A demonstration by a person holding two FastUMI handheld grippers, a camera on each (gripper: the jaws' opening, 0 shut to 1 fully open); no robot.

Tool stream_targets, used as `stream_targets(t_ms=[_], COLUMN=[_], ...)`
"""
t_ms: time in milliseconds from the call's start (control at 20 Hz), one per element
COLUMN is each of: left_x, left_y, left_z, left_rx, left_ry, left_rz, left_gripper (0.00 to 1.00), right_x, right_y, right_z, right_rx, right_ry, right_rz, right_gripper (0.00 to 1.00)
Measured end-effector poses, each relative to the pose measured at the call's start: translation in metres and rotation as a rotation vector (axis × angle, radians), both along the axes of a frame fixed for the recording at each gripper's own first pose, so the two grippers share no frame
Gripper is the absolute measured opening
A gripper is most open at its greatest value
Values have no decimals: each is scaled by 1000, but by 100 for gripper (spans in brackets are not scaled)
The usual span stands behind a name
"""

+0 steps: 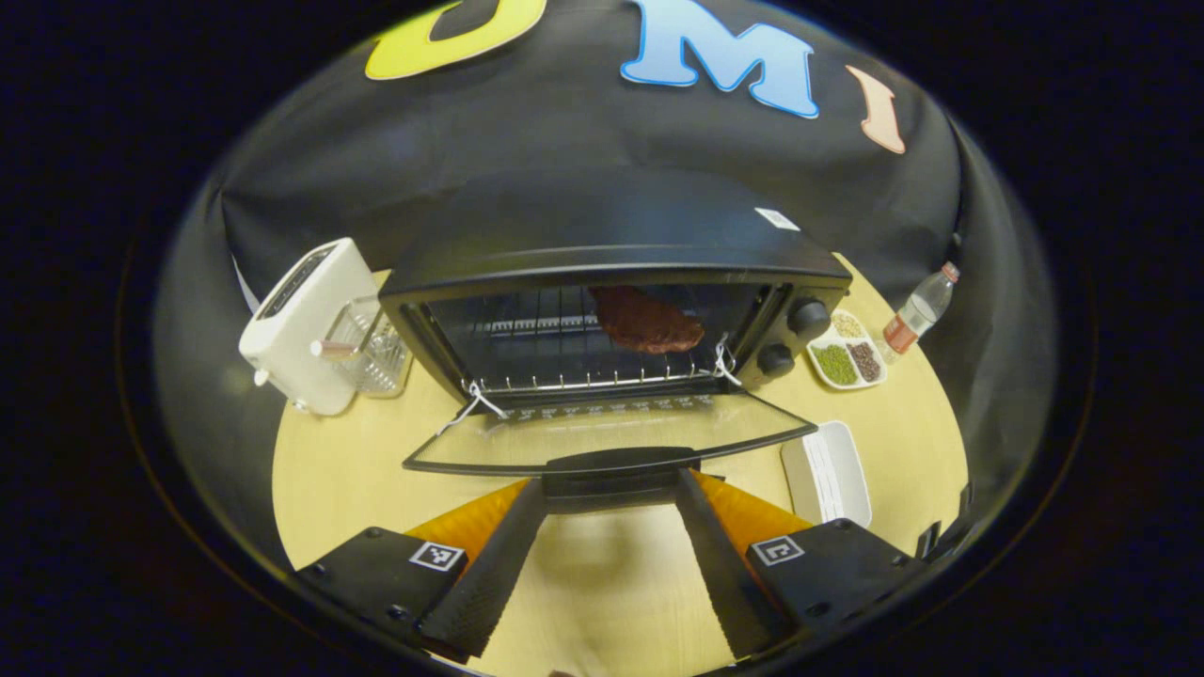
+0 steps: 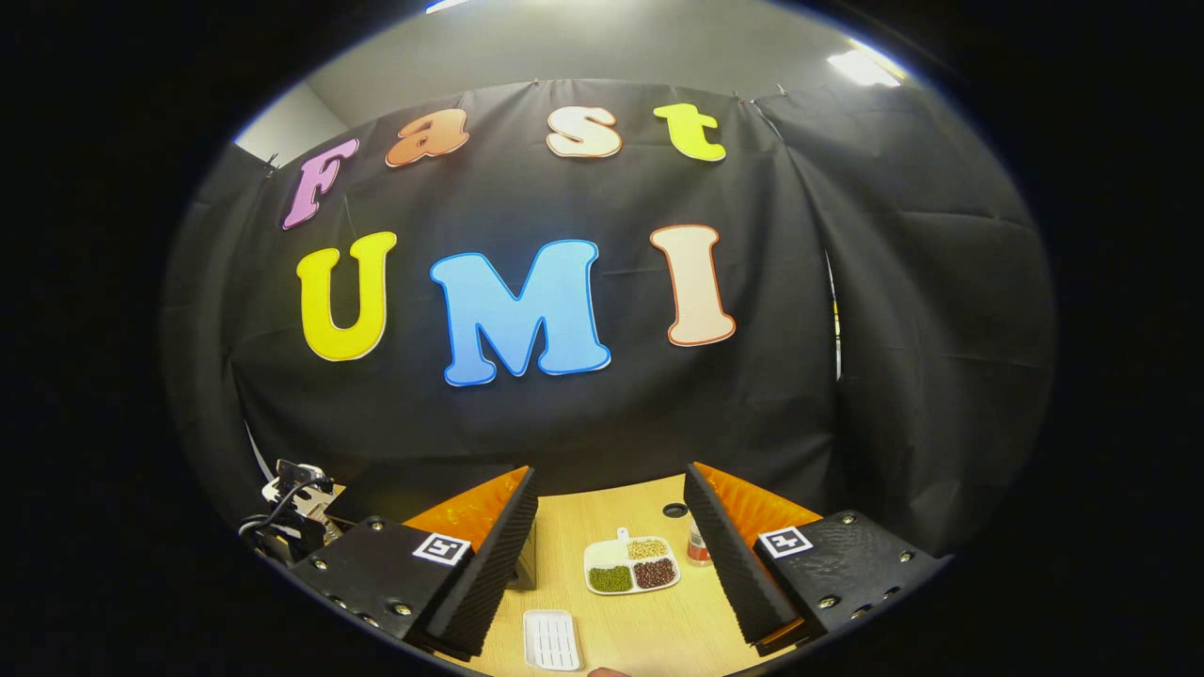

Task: Open the electric oven with the left hand, put the food in, and close the electric oven.

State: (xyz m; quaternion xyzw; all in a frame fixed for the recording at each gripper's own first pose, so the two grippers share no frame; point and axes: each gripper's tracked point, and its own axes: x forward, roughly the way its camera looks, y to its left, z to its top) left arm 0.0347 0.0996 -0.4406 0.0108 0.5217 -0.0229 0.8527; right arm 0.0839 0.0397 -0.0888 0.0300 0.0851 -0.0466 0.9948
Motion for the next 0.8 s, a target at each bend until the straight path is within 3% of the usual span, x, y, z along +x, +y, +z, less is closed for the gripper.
stream_targets(t_ms=[200, 350, 400, 450, 500, 600, 800], left_x=[17, 35, 38, 43, 51, 57, 62], left_y=[0, -1, -2, -2, -2, 2, 1], left_z=[19, 28, 31, 38, 44, 56, 92], left_rx=[24, 14, 2, -12, -18, -15, -4], left_ry=[-65, -115, -130, -155, -178, -217, -302], left_rz=[-21, -20, -2, 11, 19, 22, 32], left_gripper=[95, 92, 99, 99, 92, 95, 92], right_x=[-2, -3, -4, -5, -5, -7, -5], right_y=[-1, -3, -5, -7, -8, -10, -9], right_z=[2, 3, 4, 5, 6, 5, 5], right_rx=[0, -4, -7, -11, -14, -11, -9], right_ry=[-1, -3, -4, -8, -10, -7, -5], right_rz=[-3, -7, -10, -14, -19, -23, -10], right_gripper=[96, 95, 96, 96, 96, 95, 96])
